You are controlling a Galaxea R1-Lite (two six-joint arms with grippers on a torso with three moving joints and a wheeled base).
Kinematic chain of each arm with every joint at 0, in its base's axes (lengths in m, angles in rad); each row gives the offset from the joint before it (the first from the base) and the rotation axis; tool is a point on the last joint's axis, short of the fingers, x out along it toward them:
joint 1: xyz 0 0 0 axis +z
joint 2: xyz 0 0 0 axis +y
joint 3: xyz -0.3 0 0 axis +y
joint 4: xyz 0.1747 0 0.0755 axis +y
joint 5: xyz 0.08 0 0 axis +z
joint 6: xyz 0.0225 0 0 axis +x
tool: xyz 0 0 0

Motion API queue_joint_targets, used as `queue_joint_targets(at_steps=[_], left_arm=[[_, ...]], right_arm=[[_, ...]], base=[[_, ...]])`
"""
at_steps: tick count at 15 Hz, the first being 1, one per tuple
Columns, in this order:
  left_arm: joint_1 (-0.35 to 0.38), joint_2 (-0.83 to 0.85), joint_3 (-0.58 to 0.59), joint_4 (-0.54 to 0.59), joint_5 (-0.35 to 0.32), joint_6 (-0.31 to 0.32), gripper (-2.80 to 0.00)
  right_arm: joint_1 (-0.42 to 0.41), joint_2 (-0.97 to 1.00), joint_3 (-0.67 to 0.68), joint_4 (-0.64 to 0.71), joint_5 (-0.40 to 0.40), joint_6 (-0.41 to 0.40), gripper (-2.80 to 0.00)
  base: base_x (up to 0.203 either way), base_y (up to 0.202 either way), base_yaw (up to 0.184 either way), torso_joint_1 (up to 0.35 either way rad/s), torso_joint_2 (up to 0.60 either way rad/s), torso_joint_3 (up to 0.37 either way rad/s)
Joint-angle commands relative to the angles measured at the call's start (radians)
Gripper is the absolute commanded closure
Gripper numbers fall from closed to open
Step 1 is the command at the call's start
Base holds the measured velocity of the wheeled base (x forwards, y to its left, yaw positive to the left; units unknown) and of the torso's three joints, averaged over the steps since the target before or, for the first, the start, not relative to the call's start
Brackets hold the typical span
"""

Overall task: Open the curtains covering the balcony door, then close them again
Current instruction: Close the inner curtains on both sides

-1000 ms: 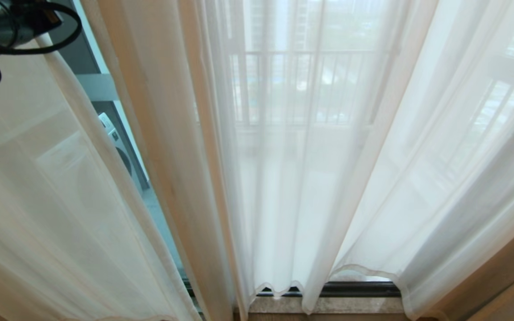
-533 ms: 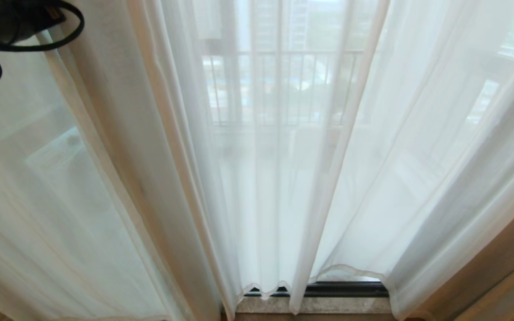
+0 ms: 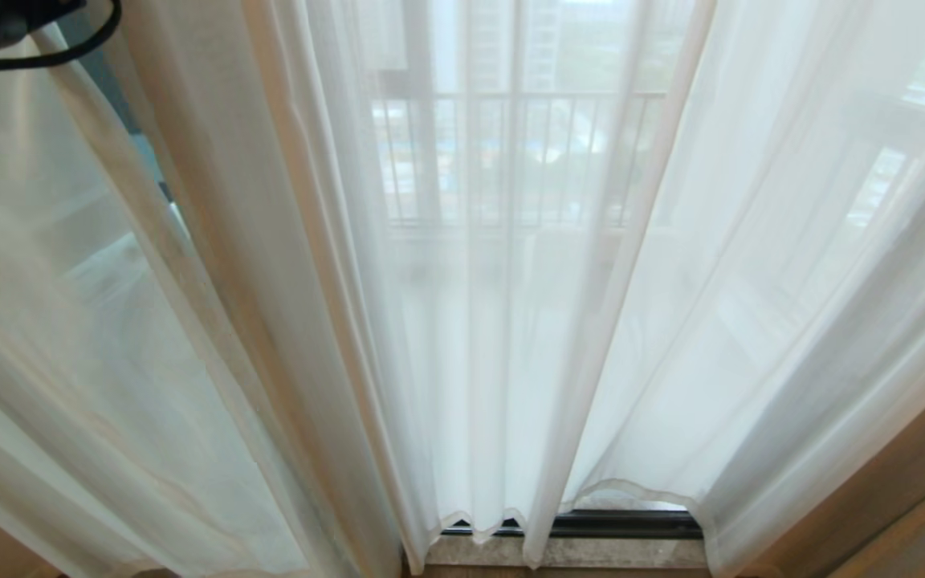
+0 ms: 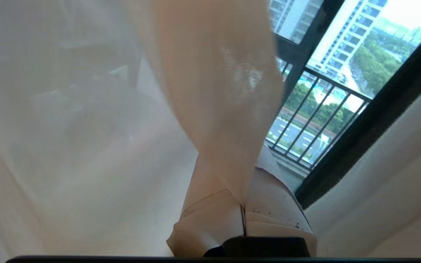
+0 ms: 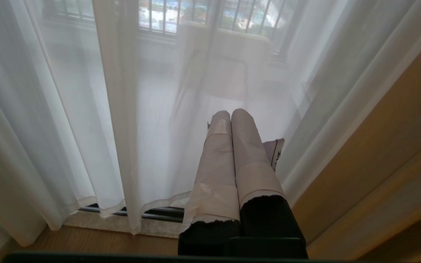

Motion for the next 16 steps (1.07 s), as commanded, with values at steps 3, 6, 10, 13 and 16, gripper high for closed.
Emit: queue_joint_targets(at_steps=[3,6,10,13,16], left_arm=[[0.000,-0.030,0.001,-0.019,0.050,-0.002,0.00],[-0.002,-0.053,0.006,-0.049,0.128,0.000,0.00],[-0.002,-0.096,0.006,-0.052,0.138,0.030,0.00],[-0.021,-0.136,0.011,-0.052,0.137,0.041,0.00],[-0.083,-0.165,0.018,-0.051,0.139,0.043,0.00]], right_arm=[[0.000,0.000,0.000,-0.001,0.000,-0.002,0.00],[0.000,0.000,0.000,0.001,0.000,-0.002,0.00],[0.000,0.000,0.000,-0.001,0.000,-0.002,0.00],[0.000,0.000,0.000,-0.001,0.000,-0.002,0.00],[0.000,0.000,0.000,-0.001,0.000,-0.002,0.00]], base=[[0.000,0.000,0.000,0.000,0.00,0.000],[0.000,0.000,0.000,0.000,0.00,0.000],[0.000,0.000,0.000,0.000,0.00,0.000],[0.000,0.000,0.000,0.000,0.00,0.000],[0.000,0.000,0.000,0.000,0.00,0.000]])
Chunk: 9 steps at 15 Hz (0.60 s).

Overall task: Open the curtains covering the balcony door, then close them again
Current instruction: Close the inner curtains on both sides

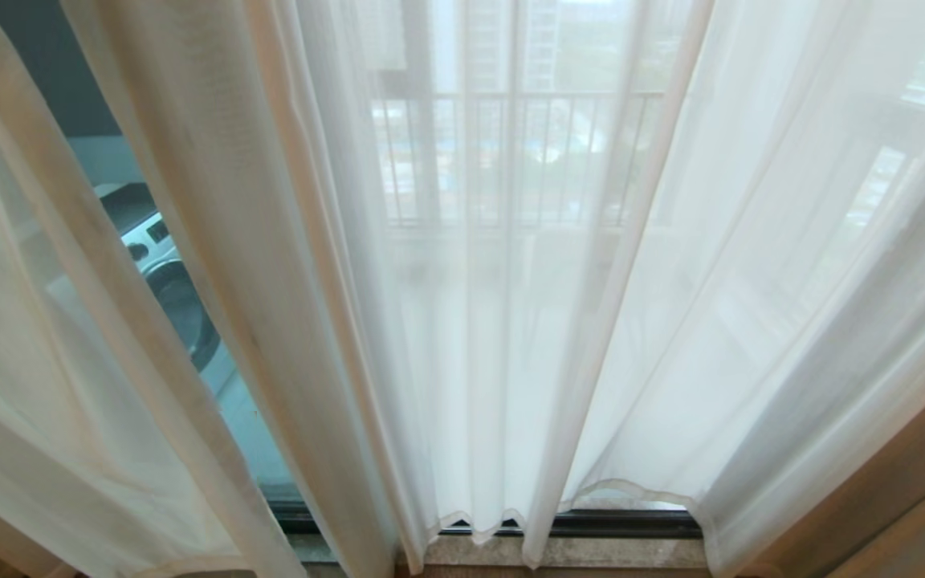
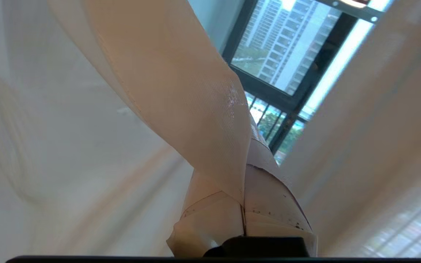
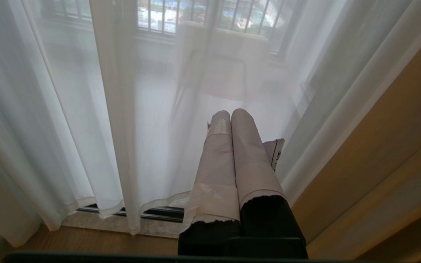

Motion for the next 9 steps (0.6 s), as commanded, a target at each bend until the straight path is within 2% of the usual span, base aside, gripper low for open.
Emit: queue_joint_targets(at_steps=[1,4,9], left_arm=[[-0.047,-0.023,0.002,-0.001,0.004,0.004,0.00],[-0.147,-0.026,0.001,-0.001,0.013,0.034,0.00],[-0.360,0.008,-0.019,-0.001,0.015,0.040,0.00]], right_arm=[[0.000,0.000,0.000,-0.001,0.000,-0.001,0.00],[0.000,0.000,0.000,-0.001,0.000,-0.001,0.00],[0.000,0.000,0.000,0.000,0.000,-0.001,0.00]], base=[[0.000,0.000,0.000,0.000,0.00,0.000],[0.000,0.000,0.000,0.000,0.00,0.000],[0.000,0.000,0.000,0.000,0.00,0.000]])
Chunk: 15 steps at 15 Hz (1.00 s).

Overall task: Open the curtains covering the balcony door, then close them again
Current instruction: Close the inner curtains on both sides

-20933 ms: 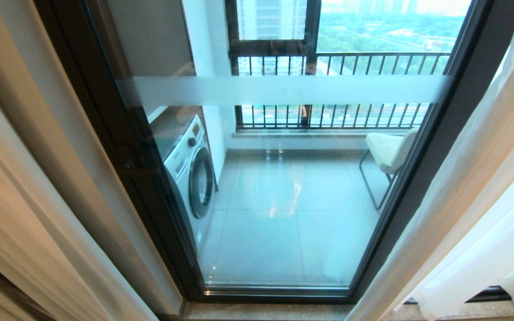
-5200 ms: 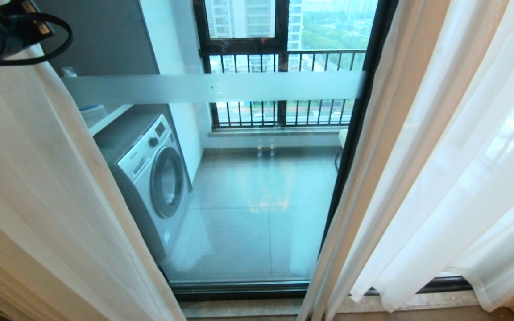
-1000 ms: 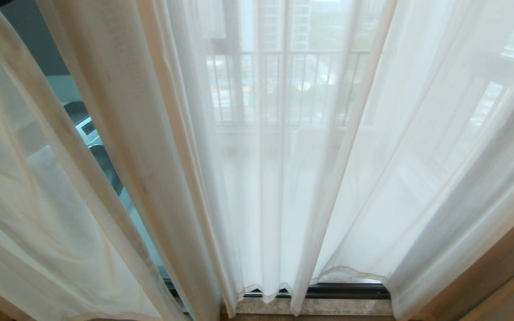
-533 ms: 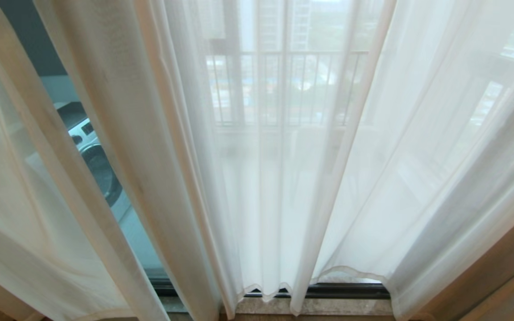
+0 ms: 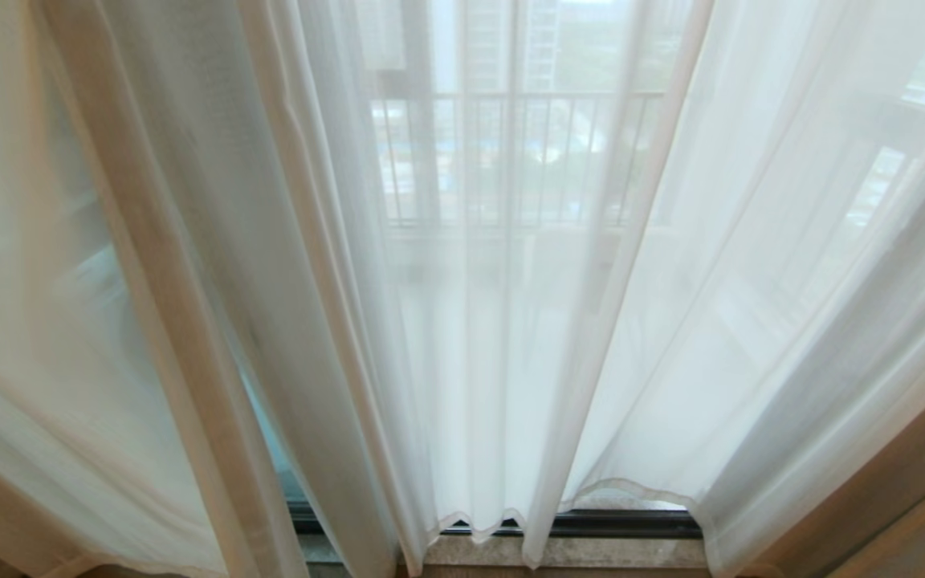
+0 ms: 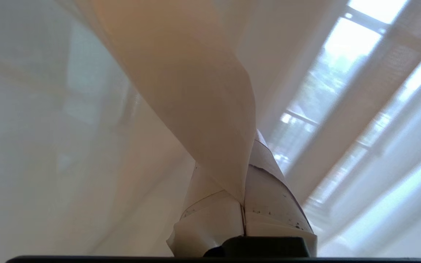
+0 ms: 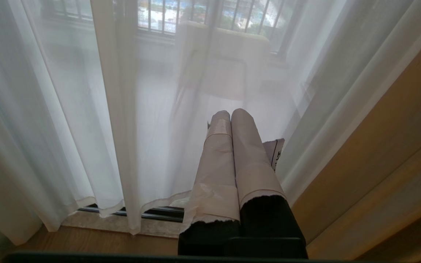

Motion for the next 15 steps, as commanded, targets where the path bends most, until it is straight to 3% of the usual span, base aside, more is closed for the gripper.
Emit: queue_joint_targets(at_steps=[1,8,11,15], left_arm=[[-0.089,0.037,-0.018,-0.001,0.004,-0.001,0.00],[-0.346,0.258,-0.210,-0.004,-0.004,0.008,0.00],[-0.403,0.303,-0.211,-0.069,-0.002,0.010,0.00],[-0.465,0.342,-0.211,-0.074,-0.003,0.009,0.00]], right_arm=[[0.000,0.000,0.000,-0.001,0.000,-0.001,0.00],[0.000,0.000,0.000,-0.001,0.000,-0.001,0.00],[0.000,0.000,0.000,-0.001,0.000,-0.001,0.00],[0.000,0.000,0.000,-0.001,0.000,-0.001,0.00]], base=[[0.000,0.000,0.000,0.000,0.00,0.000],[0.000,0.000,0.000,0.000,0.00,0.000],[0.000,0.000,0.000,0.000,0.00,0.000],[0.000,0.000,0.000,0.000,0.00,0.000]])
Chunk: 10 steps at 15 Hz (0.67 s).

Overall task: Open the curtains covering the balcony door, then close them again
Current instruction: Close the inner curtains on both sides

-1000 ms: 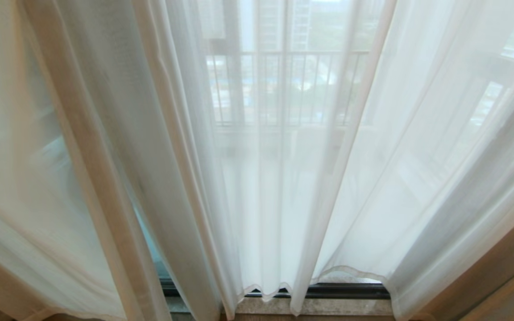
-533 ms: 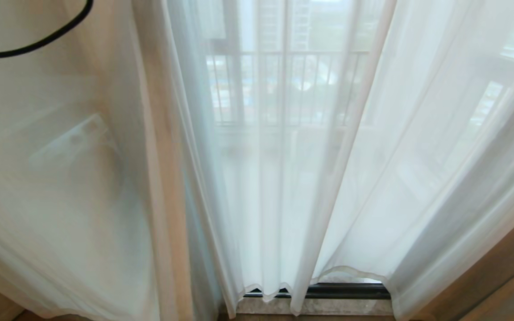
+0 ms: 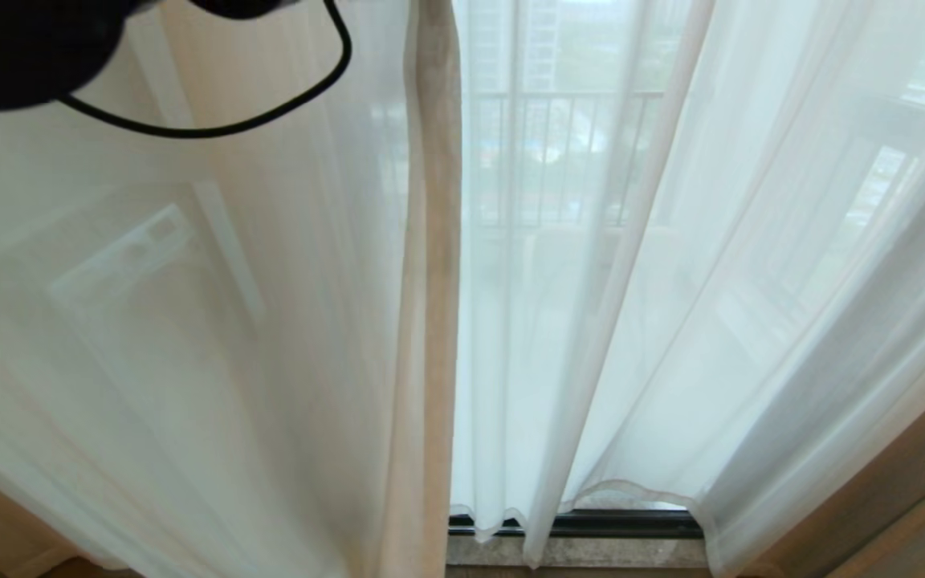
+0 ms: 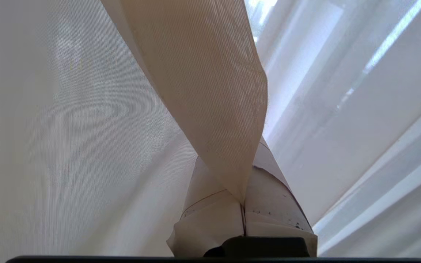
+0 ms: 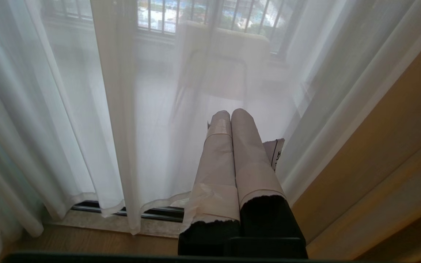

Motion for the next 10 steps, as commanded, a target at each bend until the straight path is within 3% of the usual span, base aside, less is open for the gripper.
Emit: queue_joint_targets(at_steps=[1,5,10], left_arm=[[-0.036,0.034,0.000,-0.003,0.001,-0.003,0.00],[-0.123,0.080,0.000,-0.034,0.002,0.000,0.00],[-0.166,0.126,-0.002,-0.039,0.002,0.000,0.00]], right_arm=[[0.000,0.000,0.000,-0.001,0.000,-0.001,0.00],[0.000,0.000,0.000,0.001,0.000,-0.001,0.00],[0.000,0.000,0.000,0.000,0.000,-0.001,0.00]], base=[[0.000,0.000,0.000,0.000,0.00,0.000],[0.000,0.000,0.000,0.000,0.00,0.000],[0.000,0.000,0.000,0.000,0.00,0.000]])
